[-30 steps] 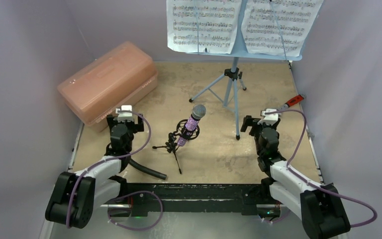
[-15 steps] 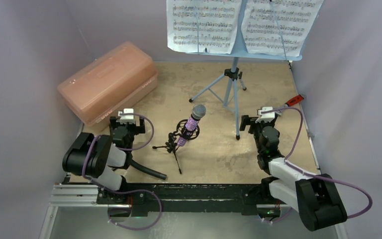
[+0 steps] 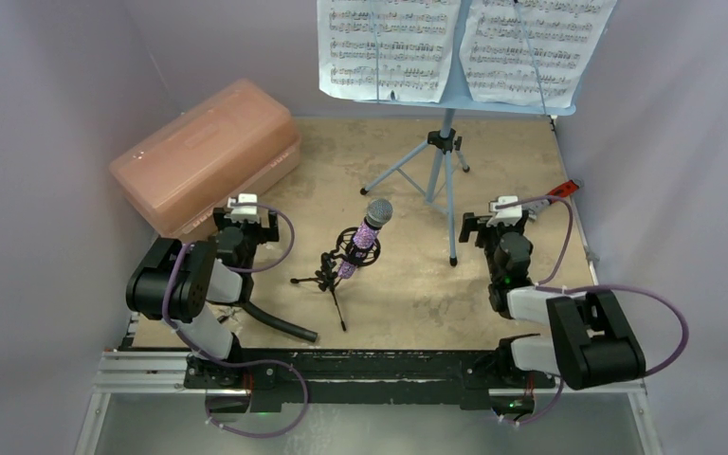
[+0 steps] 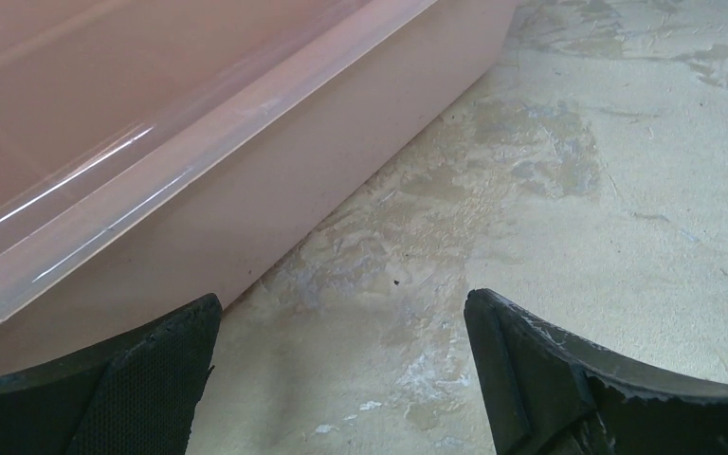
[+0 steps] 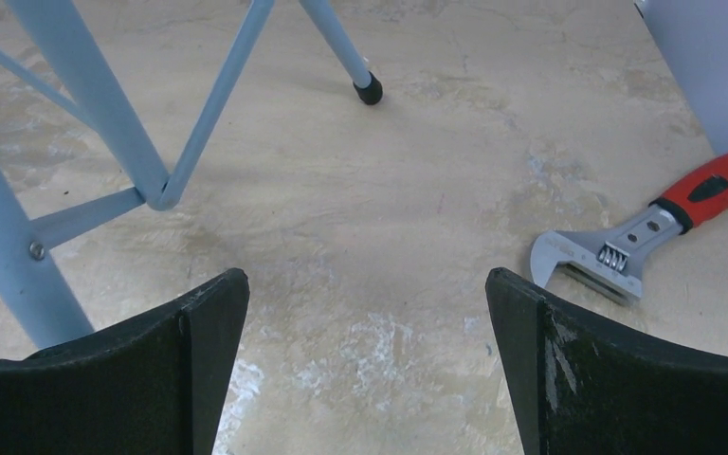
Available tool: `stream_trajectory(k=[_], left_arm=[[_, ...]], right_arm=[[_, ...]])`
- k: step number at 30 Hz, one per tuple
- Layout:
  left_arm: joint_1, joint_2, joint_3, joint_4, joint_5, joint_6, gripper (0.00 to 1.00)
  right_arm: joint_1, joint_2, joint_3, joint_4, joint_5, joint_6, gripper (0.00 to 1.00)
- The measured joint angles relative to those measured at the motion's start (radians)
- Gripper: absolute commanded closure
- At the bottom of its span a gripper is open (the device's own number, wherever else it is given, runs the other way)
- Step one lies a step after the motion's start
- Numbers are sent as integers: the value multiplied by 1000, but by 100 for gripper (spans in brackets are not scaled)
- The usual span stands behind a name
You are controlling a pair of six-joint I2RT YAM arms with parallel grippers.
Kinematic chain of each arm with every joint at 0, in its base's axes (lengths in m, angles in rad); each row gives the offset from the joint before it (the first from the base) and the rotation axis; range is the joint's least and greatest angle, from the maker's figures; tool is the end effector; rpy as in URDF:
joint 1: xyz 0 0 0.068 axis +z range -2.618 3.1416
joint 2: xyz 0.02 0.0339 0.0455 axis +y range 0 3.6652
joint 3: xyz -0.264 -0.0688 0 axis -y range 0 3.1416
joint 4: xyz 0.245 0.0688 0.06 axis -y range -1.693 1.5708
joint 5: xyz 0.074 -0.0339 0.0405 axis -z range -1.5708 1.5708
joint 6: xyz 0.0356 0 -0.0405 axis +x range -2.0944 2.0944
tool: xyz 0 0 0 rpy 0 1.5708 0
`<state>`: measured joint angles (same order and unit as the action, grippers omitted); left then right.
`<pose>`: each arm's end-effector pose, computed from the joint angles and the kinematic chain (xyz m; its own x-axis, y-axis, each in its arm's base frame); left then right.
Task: Set up the instrument practice props
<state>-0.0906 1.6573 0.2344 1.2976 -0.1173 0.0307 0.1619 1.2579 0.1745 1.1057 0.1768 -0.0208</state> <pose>0.2461 -0.0182 0.1294 -0.1252 0.0420 -0.9912 -0.0220 0.9987 0.0451 0.2137 0.0286 0.1787 0.0217 -0.0172 -0.9996 0.0153 0.9997 -0.0169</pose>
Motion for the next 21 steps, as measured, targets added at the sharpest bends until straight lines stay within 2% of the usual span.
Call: stream_trajectory(k=[8, 14, 21], left_arm=[[0, 0, 3, -29, -6, -3, 1], [0, 0, 23, -61, -50, -11, 1], [1, 0, 26, -69, -72, -11, 1]], right_arm=[[-28, 156, 90, 111, -69, -26, 2], [-84, 295, 97, 227, -72, -13, 2], [-100, 319, 96, 288, -72, -3, 2]])
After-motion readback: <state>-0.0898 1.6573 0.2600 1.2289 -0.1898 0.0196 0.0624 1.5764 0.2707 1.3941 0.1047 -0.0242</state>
